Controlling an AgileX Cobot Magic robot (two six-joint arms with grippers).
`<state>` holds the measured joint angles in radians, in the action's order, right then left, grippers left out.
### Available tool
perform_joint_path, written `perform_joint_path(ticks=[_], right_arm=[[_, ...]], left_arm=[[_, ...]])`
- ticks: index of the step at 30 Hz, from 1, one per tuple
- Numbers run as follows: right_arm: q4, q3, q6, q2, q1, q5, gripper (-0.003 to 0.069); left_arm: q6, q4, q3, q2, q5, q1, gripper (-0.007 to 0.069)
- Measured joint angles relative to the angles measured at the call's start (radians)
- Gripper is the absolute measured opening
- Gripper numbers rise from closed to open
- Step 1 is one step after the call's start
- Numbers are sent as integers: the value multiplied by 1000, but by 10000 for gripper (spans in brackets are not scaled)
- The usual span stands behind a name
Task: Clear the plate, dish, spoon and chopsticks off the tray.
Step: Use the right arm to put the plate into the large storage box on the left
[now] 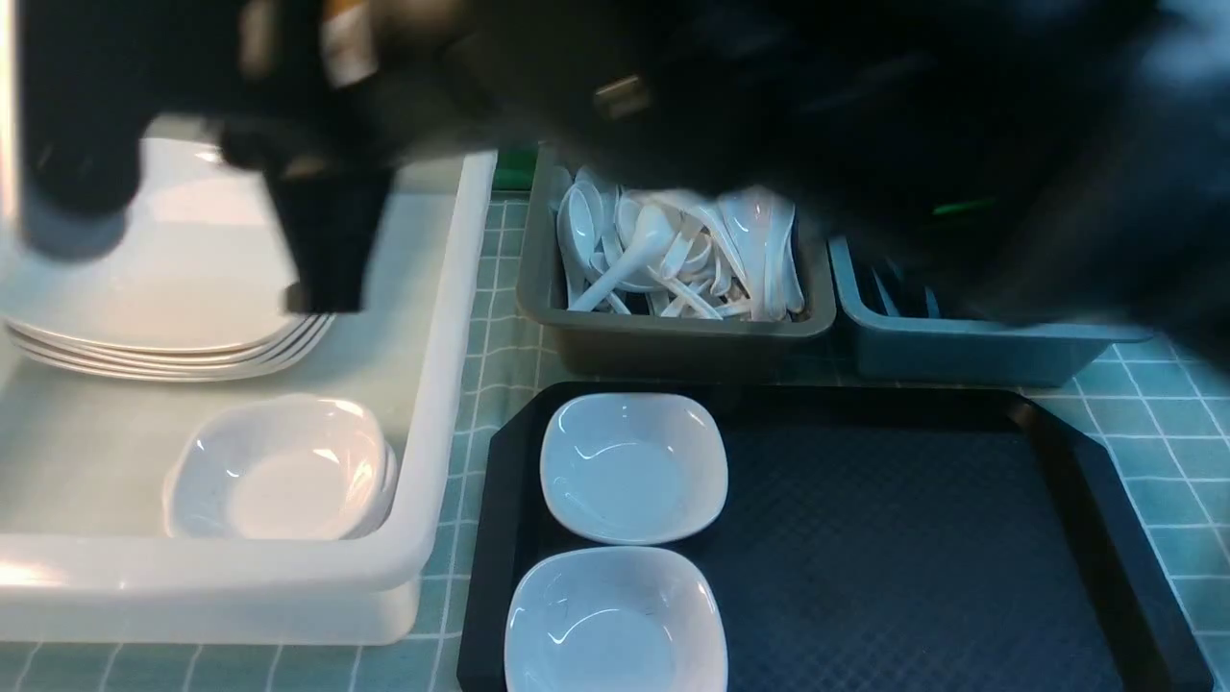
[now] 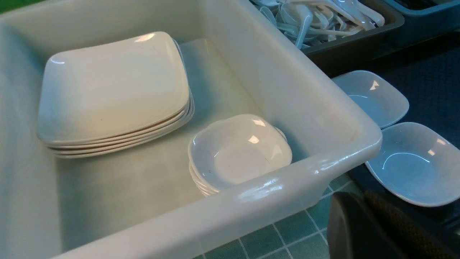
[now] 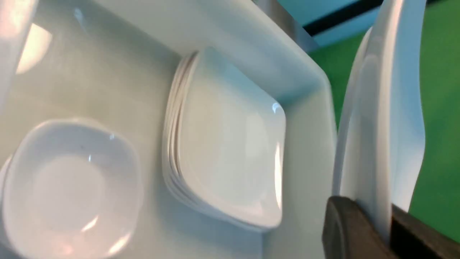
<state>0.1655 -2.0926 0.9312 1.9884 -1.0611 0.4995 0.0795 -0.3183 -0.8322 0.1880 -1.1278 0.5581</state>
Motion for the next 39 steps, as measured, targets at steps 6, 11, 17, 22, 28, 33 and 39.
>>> perform_joint_path(ticks=[6, 11, 17, 22, 28, 33, 39], right_arm=[[-132, -259, 200, 277, 18, 2, 63], [-254, -426, 310, 450, 42, 13, 63], [-332, -489, 435, 553, 71, -11, 63], [-363, -490, 456, 593, 91, -45, 63], [-423, -490, 474, 630, 112, -68, 63], [-448, -493, 474, 651, 126, -116, 63], [-455, -496, 457, 661, 146, -146, 63]], left_arm=[[9, 20, 0, -57, -41, 0, 32], [9, 31, 0, -62, -42, 0, 32], [10, 37, 0, -62, -54, 0, 32], [10, 67, 0, -62, -57, 0, 32], [11, 91, 0, -62, -60, 0, 32], [11, 108, 0, -62, -60, 0, 32], [14, 130, 0, -62, -60, 0, 32]])
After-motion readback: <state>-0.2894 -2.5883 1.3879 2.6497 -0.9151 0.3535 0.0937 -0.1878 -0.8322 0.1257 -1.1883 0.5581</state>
